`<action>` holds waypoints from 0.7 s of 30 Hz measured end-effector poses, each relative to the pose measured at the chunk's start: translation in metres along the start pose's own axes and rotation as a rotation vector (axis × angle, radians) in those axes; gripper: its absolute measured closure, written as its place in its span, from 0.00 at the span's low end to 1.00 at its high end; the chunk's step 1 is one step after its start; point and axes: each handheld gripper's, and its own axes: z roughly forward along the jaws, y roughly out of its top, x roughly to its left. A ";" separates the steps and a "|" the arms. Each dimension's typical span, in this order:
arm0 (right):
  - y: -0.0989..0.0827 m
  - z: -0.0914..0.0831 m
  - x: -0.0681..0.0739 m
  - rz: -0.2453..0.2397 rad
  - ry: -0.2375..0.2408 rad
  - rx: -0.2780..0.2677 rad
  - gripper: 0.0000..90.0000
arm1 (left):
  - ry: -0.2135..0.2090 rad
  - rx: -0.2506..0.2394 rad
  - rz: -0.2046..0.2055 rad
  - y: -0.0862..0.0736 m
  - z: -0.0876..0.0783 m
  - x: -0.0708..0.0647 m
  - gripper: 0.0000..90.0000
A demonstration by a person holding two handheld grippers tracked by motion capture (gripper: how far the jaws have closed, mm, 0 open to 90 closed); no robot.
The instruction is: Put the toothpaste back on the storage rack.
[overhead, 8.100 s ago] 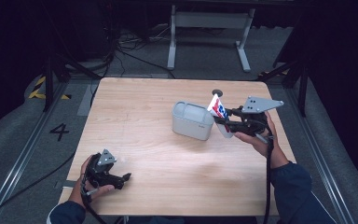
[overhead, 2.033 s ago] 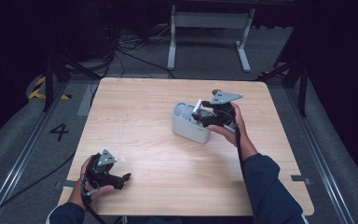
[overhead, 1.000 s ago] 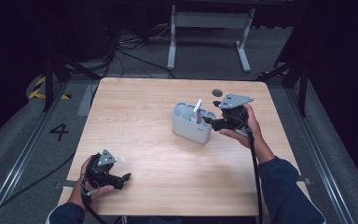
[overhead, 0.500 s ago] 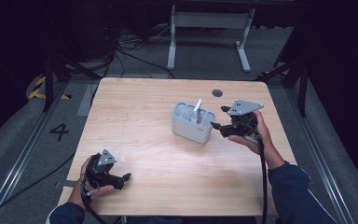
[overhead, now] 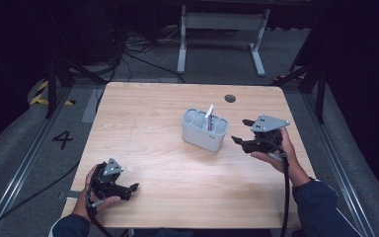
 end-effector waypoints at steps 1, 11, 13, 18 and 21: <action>-0.002 -0.001 0.000 0.000 -0.002 0.007 0.35 | 0.000 0.000 0.000 0.000 0.000 0.000 0.01; -0.026 -0.008 0.004 -0.016 -0.058 0.077 0.34 | 0.000 0.000 0.000 0.000 0.000 0.000 0.01; -0.033 -0.011 0.004 -0.009 -0.059 0.090 0.34 | 0.000 0.001 0.000 0.000 0.000 0.000 0.01; -0.050 -0.016 0.002 0.007 -0.068 0.112 0.33 | 0.001 0.000 0.008 0.000 0.000 0.001 0.01; -0.059 -0.017 0.002 0.011 -0.082 0.143 0.32 | 0.002 0.000 0.009 0.000 0.000 0.001 0.01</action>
